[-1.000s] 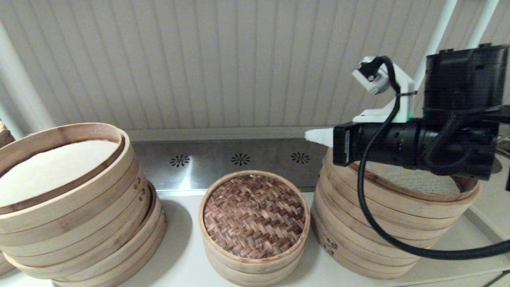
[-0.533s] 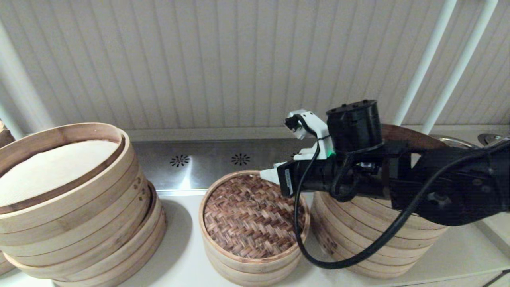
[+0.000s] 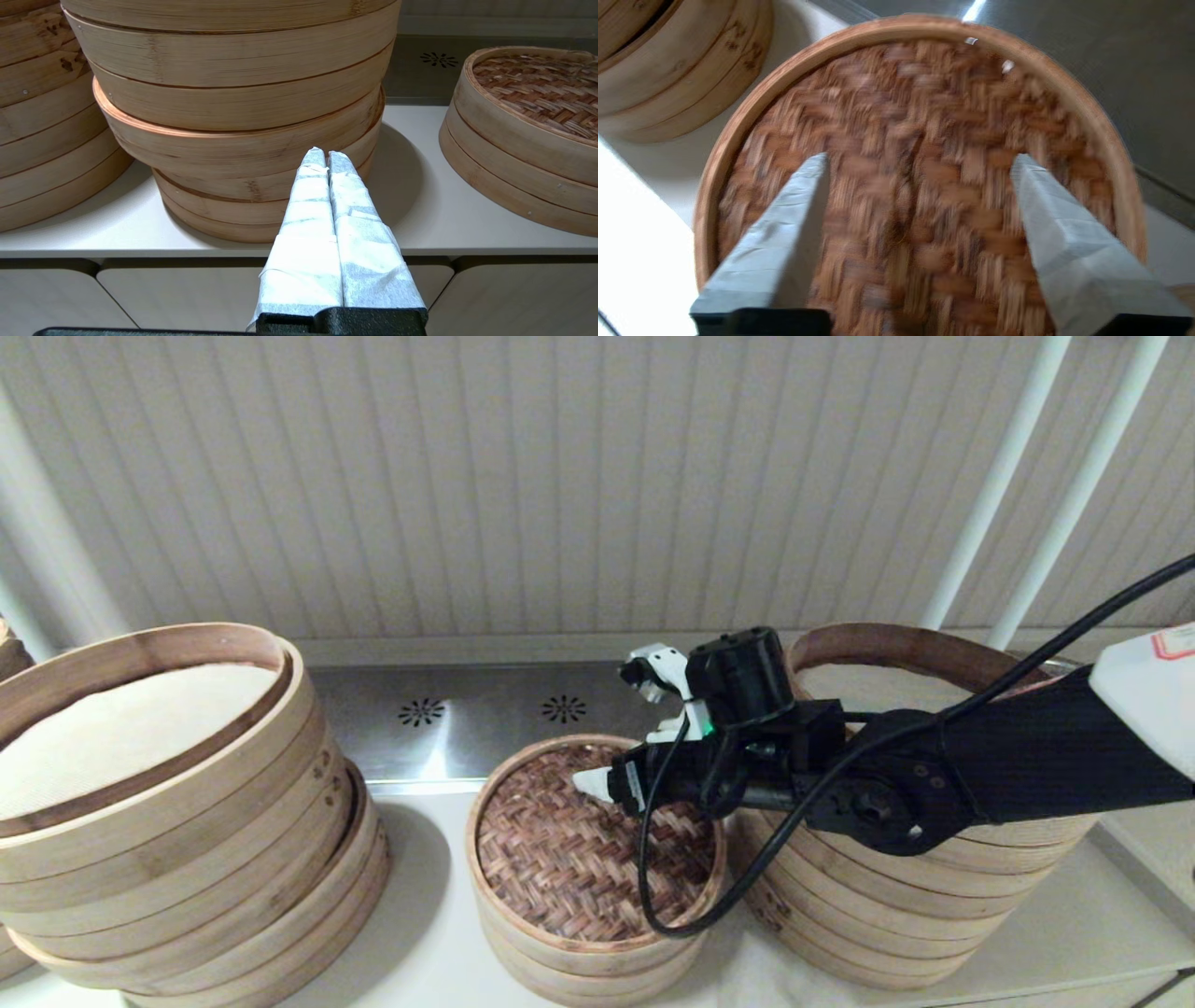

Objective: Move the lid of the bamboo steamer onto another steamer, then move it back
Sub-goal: Pick up the steamer

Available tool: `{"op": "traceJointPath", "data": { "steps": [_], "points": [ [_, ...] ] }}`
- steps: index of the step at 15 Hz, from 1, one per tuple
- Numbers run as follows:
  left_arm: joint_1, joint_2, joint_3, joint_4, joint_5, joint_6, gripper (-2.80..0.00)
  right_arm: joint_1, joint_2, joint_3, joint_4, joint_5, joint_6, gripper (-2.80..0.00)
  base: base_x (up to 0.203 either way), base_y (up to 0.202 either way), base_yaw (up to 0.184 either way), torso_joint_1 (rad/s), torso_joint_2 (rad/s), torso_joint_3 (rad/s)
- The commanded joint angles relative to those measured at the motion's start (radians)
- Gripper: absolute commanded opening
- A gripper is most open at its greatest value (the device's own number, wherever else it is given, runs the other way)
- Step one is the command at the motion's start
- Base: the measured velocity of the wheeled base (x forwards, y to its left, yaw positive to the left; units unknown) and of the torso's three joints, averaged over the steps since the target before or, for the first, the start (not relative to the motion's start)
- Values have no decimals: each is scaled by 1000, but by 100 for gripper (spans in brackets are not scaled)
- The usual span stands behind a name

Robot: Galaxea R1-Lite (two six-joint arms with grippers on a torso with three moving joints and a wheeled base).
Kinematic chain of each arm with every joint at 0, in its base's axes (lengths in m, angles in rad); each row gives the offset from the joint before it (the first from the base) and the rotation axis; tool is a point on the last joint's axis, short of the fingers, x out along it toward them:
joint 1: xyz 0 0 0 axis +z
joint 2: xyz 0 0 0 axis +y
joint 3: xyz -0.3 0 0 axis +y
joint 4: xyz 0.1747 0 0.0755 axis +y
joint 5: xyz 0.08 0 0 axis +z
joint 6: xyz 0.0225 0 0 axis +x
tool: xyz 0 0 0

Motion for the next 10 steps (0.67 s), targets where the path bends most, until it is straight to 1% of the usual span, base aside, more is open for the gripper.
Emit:
{"op": "traceJointPath", "data": {
  "steps": [1, 10],
  "points": [
    [0, 0, 0, 0, 0, 0, -280, 0, 20, 5, -15, 0, -1, 0, 0, 0, 0, 0, 0, 0],
    [0, 0, 0, 0, 0, 0, -280, 2, 34, 21, -50, -19, -2, 0, 0, 0, 0, 0, 0, 0]
  ]
}}
